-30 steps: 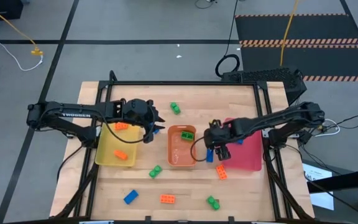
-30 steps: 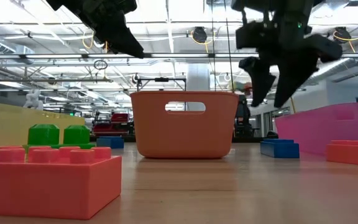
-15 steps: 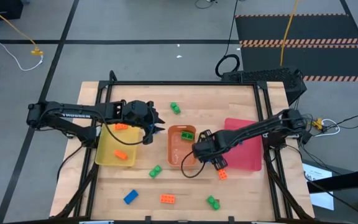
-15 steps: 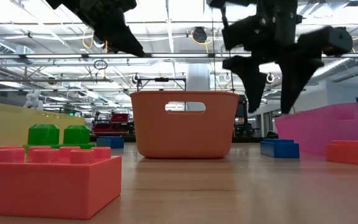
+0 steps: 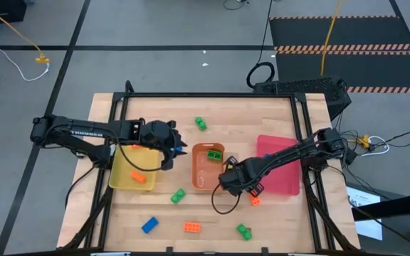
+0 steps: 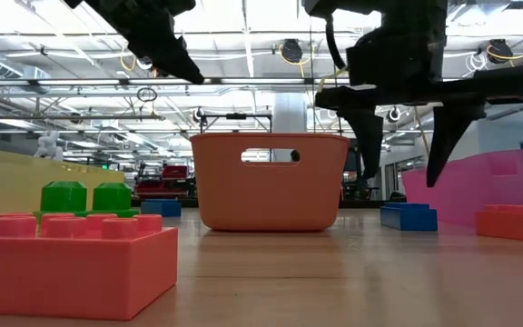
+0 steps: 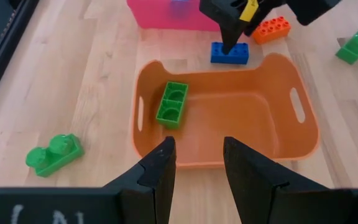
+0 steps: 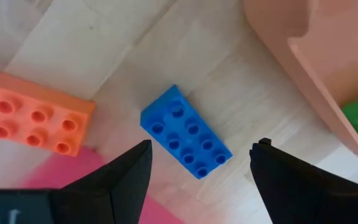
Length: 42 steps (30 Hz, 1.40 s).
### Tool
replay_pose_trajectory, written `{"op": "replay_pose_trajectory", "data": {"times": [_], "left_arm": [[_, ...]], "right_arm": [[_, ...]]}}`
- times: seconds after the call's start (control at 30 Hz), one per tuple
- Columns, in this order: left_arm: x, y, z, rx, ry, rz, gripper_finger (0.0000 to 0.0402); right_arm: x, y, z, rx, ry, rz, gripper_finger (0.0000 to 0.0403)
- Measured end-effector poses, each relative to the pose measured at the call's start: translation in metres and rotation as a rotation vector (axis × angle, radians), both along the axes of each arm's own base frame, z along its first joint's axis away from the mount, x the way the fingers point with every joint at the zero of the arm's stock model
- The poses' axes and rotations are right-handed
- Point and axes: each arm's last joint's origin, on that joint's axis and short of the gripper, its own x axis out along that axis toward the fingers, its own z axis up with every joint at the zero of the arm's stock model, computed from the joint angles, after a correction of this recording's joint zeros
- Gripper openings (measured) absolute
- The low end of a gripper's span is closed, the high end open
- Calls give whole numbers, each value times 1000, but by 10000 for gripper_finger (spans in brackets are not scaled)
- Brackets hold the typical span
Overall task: Sort & place blocks by color
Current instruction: Put the blue game piece into the pink bin
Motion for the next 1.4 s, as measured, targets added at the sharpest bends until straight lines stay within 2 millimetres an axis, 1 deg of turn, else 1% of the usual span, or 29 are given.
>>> {"op": "replay_pose_trajectory", "data": {"times": [0.23,0.37,0.77,1.03,1.17,1.4], "left_arm": [[0,-1,0,1,1,-3,136],[0,-1,0,-3,1,1,136],[-1,-7,-2,-14,25,24,136],[-1,-11,-2,-14,24,10,136],[-1,-11,-2,-14,24,10,136],[-1,-11,-2,-14,23,11,136]], "right_arm": [[0,-1,0,-3,8,60,254],[1,-1,-5,-4,18,74,254],[-7,-3,-26,-5,15,49,254],[-6,-3,-31,6,-24,29,250],[-6,-3,-31,12,-25,5,226],[-5,-1,-31,69,-29,-27,152]]}}
